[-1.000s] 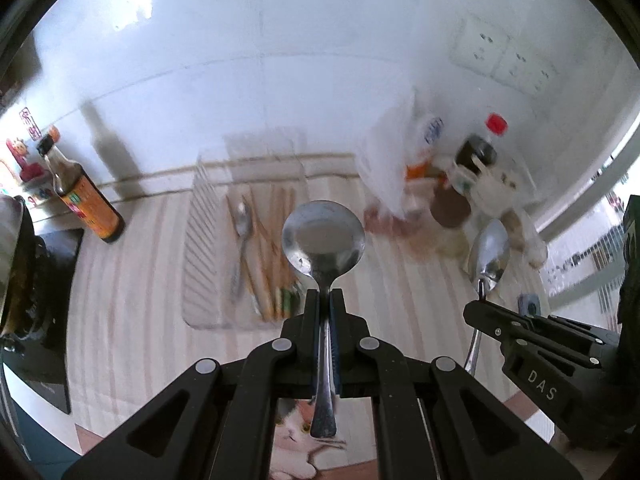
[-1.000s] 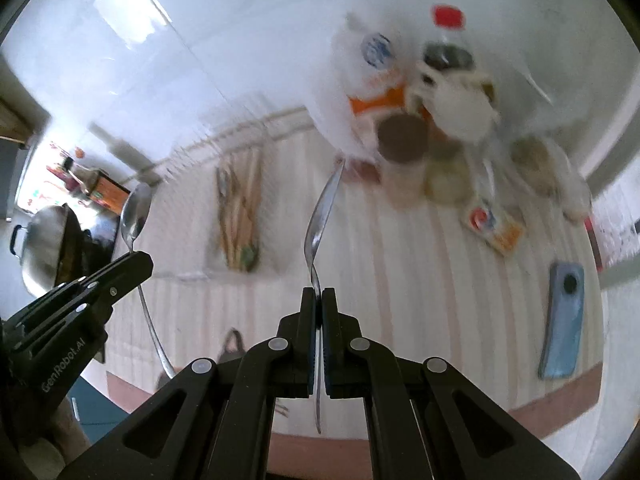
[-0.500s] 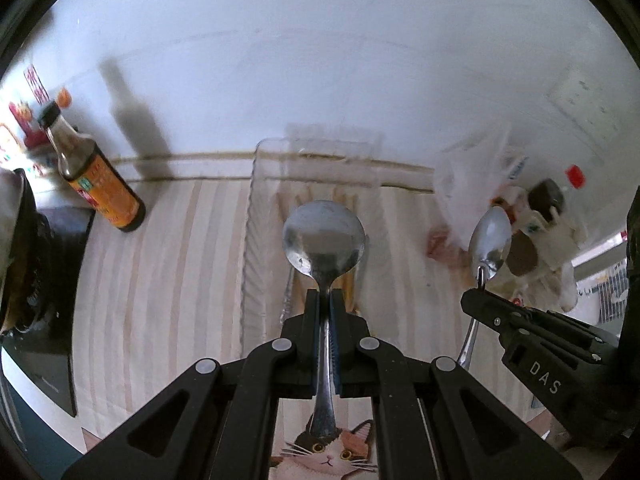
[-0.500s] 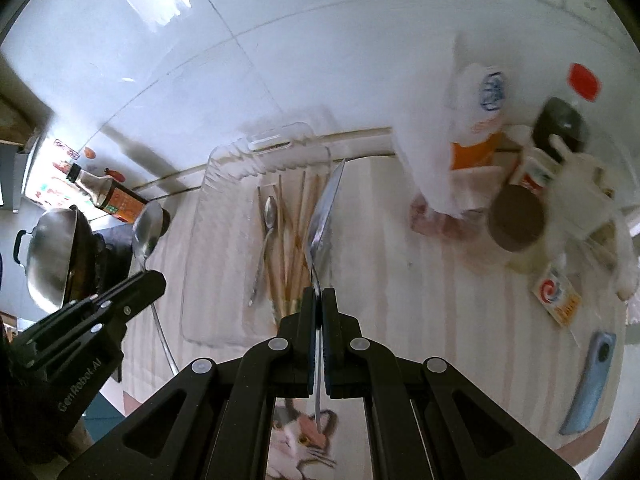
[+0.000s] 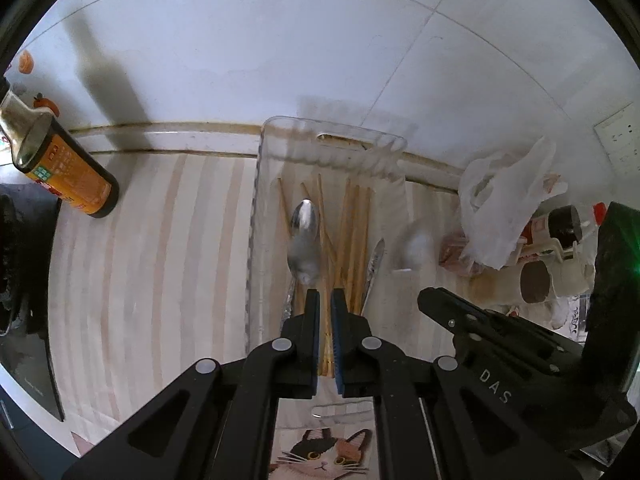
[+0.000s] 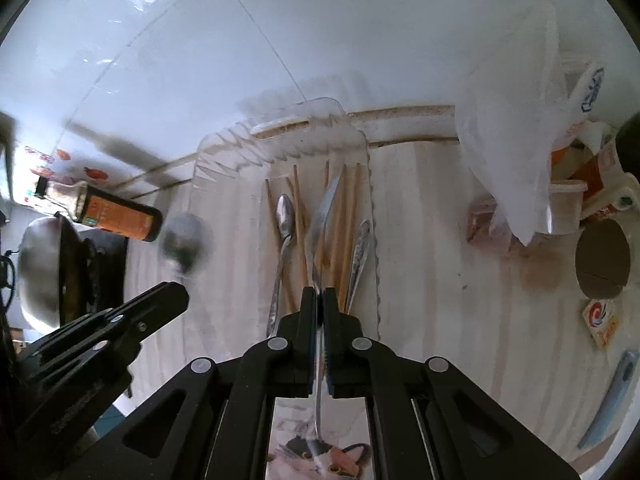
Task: Organize utensils
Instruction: 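Open both tools to drop the spoons into the clear basket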
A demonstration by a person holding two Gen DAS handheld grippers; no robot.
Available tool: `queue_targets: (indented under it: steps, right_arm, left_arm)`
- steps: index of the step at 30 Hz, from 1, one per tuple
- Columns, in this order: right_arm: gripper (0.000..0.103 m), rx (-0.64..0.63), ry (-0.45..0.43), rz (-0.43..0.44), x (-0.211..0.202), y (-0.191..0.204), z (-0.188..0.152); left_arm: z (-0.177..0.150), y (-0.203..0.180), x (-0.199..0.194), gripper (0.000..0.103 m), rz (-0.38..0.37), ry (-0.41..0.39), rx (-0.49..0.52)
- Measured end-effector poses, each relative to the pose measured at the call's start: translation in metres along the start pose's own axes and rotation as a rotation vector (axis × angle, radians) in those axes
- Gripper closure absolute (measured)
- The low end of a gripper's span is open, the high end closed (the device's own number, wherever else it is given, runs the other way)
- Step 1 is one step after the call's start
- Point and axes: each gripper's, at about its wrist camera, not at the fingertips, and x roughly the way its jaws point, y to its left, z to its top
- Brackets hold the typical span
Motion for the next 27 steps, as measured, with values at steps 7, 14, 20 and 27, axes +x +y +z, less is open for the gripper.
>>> queue_targets:
  steps: [7, 14, 20, 27]
  right_arm:
    - [0.068, -0.001, -0.038, -0.043, -0.009, -0.003, -0.006]
    - [0.035, -0.03, -0.1, -0.184, -0.022, -0.006, -0.033]
    - [0.01, -0.047, -0.131, -0.304, -0.023, -0.008, -0.068]
    - [0.0, -0.015, -0.17, -0.368, -0.036, -0.011, -0.088]
  left_arm:
    - [-0.01, 0.008, -0.016, 0.051, 0.159, -0.099, 0.03]
    - [-0.038, 0.018, -0.02, 0.003, 0.28, -0.207, 0.068]
    - [-0.058, 0.02, -0.017, 0.0, 0.305, -0.224, 0.11]
    - [-0.074, 0.022, -0.03, 0.0, 0.284, -0.249, 0.135]
